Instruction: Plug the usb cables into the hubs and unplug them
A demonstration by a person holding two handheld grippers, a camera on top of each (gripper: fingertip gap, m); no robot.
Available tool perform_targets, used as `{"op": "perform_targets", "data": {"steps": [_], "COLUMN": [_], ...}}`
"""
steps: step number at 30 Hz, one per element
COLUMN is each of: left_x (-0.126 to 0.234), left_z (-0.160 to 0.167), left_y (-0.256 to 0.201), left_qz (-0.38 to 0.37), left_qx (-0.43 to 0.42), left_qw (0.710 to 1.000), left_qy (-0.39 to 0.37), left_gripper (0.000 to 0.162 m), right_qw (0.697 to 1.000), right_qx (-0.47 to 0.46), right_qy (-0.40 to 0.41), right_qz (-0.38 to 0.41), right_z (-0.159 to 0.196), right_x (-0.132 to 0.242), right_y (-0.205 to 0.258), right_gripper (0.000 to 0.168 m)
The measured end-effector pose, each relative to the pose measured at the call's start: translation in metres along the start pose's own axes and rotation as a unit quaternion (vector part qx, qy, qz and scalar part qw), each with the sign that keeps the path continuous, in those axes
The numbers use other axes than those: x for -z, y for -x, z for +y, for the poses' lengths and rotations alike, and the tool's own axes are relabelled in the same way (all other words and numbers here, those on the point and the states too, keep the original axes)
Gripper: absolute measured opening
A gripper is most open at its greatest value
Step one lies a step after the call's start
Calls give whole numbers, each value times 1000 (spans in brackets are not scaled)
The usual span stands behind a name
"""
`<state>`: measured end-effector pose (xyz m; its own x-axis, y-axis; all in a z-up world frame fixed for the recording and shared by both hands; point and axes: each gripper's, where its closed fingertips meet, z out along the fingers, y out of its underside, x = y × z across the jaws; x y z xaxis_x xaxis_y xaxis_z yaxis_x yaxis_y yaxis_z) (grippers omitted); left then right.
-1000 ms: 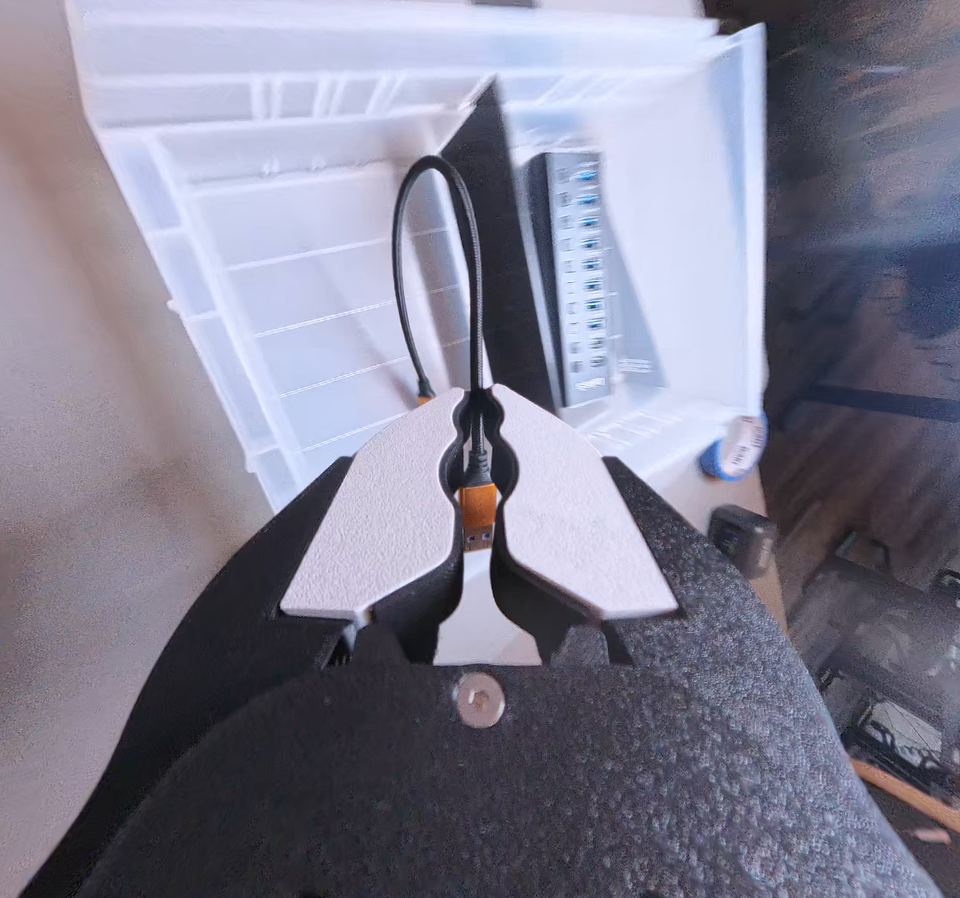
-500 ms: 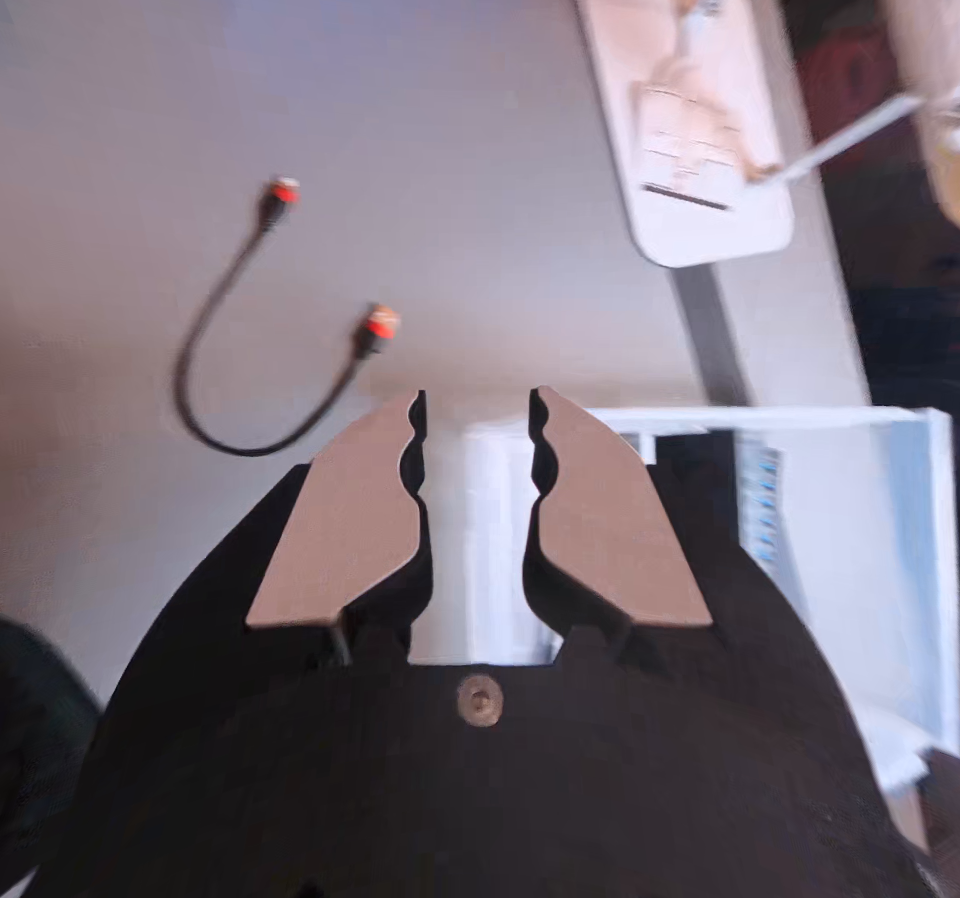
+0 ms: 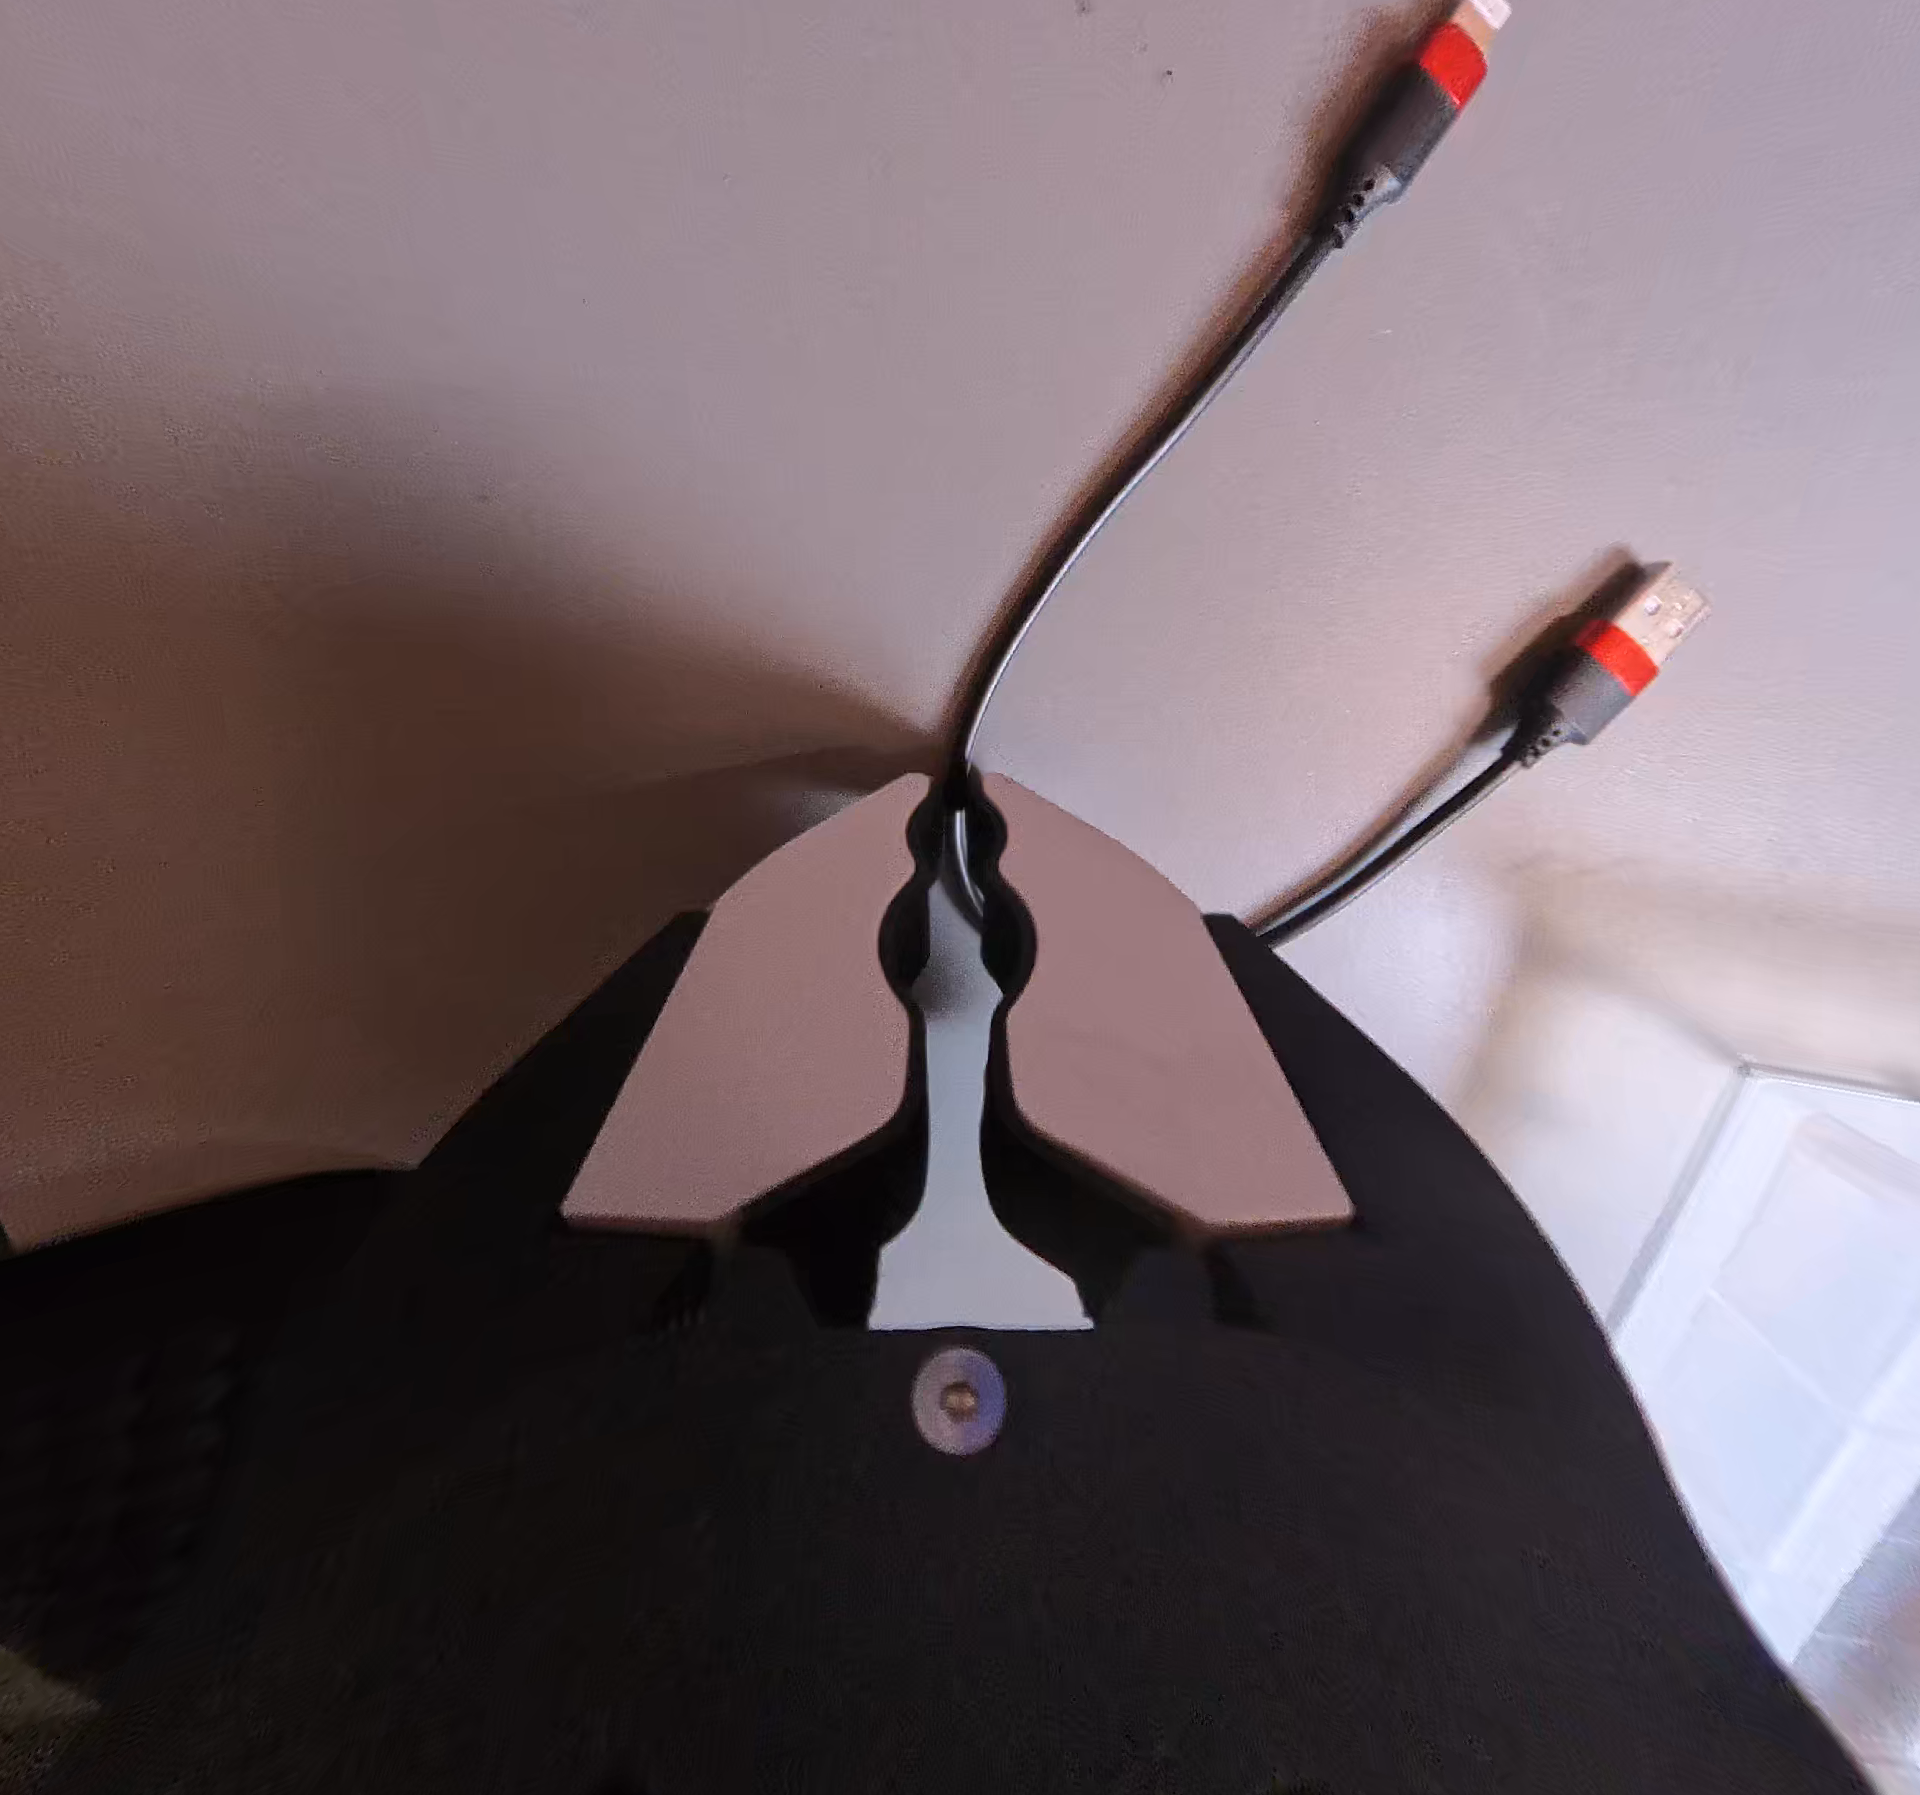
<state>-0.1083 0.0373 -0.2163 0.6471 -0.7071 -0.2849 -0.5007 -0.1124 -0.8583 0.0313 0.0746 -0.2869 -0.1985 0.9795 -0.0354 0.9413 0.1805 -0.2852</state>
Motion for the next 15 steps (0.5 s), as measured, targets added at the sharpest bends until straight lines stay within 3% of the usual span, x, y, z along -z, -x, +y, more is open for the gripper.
{"op": "perform_targets", "data": {"steps": [6,11,15], "left_x": [1,0,-1], "left_z": [-2,-2,-1], "left_y": [-1,-2,-3], "left_qz": [1,4,7], "left_qx": [-3,-2,-4], "left_qw": [1000,1000,1000], "left_qy": [-4,-4,-2], "left_gripper": [7,7,6], "right_qw": [999,991,977], "right_qx": [24,12,-2], "right_qy": [-33,-125,-143], "right_qz": [-6,52,158], "right_z": [-4,-25,-12], "right_x": [14,106,189], "right_y": [19,6,-30], "right_gripper": [3,3,4]}}
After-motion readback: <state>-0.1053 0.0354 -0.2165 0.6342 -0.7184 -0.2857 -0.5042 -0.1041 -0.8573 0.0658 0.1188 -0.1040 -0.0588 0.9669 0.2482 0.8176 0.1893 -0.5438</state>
